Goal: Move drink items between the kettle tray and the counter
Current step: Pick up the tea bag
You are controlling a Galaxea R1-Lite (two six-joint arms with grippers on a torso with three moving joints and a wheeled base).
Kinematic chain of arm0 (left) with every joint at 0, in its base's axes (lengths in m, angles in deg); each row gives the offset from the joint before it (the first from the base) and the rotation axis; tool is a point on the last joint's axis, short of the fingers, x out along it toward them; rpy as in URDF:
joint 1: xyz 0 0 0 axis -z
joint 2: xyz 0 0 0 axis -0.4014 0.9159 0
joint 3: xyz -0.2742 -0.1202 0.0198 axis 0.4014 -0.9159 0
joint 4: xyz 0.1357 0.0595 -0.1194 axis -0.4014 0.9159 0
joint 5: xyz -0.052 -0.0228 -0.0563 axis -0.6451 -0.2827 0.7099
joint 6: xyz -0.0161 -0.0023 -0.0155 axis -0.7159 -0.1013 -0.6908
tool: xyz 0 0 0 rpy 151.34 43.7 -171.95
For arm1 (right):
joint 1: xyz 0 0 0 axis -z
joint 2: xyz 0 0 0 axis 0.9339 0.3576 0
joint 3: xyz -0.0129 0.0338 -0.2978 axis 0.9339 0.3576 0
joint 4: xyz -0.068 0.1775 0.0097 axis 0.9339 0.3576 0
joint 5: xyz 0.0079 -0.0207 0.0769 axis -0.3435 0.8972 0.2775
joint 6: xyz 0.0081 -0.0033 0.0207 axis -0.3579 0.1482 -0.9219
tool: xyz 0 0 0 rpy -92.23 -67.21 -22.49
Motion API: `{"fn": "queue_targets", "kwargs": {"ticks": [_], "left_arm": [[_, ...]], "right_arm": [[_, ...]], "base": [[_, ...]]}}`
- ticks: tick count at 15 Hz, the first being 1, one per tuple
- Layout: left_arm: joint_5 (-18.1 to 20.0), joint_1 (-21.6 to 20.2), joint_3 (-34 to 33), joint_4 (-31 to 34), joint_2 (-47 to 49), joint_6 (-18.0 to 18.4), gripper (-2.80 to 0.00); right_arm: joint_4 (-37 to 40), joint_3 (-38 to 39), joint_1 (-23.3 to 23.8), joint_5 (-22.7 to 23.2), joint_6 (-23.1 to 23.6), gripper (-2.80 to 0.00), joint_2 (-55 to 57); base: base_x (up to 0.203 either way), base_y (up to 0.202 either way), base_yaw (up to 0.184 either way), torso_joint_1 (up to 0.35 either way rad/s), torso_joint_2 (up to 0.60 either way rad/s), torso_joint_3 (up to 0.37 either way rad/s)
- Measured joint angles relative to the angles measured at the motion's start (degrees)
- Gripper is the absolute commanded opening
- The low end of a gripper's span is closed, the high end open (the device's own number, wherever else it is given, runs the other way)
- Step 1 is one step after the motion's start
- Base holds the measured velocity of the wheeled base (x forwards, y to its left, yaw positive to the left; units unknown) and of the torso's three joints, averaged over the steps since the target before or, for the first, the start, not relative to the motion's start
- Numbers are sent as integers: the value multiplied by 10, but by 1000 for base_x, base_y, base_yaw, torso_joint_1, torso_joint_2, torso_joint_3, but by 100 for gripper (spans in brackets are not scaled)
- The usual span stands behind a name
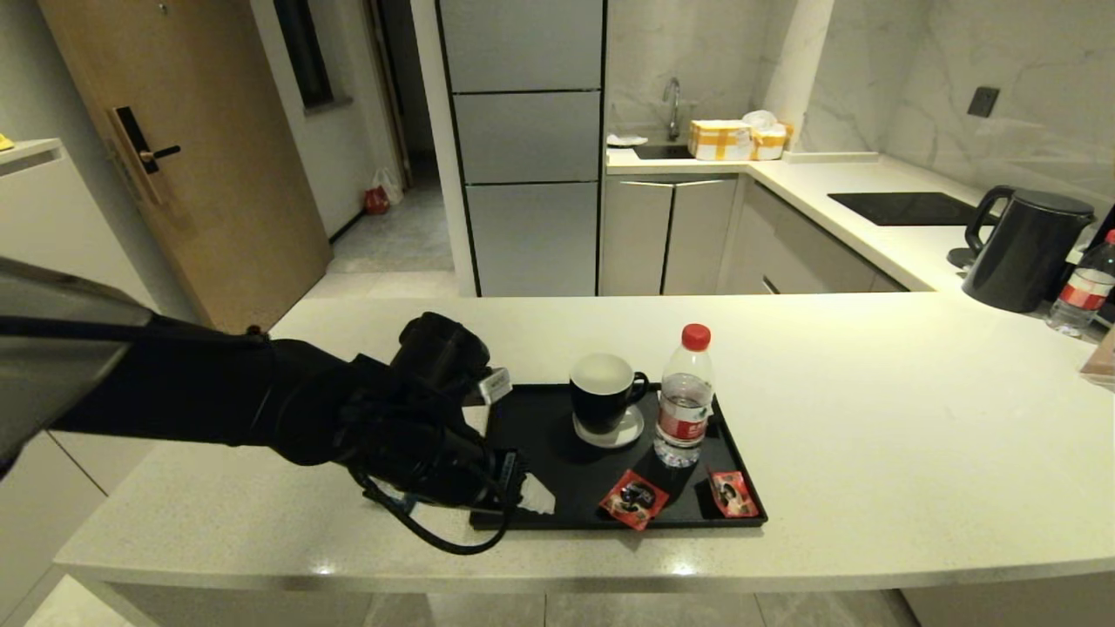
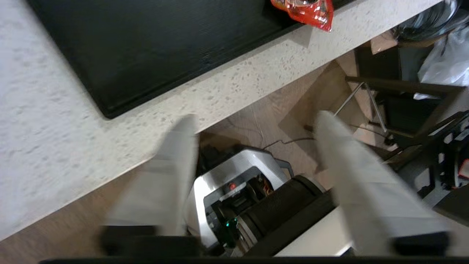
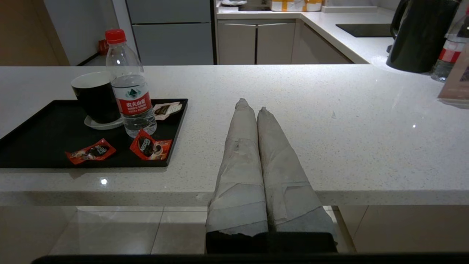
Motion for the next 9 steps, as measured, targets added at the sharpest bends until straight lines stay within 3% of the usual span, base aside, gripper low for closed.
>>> {"fn": "queue_targets", "kwargs": {"ticks": [7, 9], "left_arm": [[-15, 17, 51, 11, 50, -4, -280], [-22, 27, 103, 39, 78, -18, -280]], "right_arm": [[0, 0, 0, 0, 0, -280, 0], [0, 0, 0, 0, 0, -280, 0]], "base": [[0, 0, 0, 0, 0, 0], [0, 0, 0, 0, 0, 0]]}}
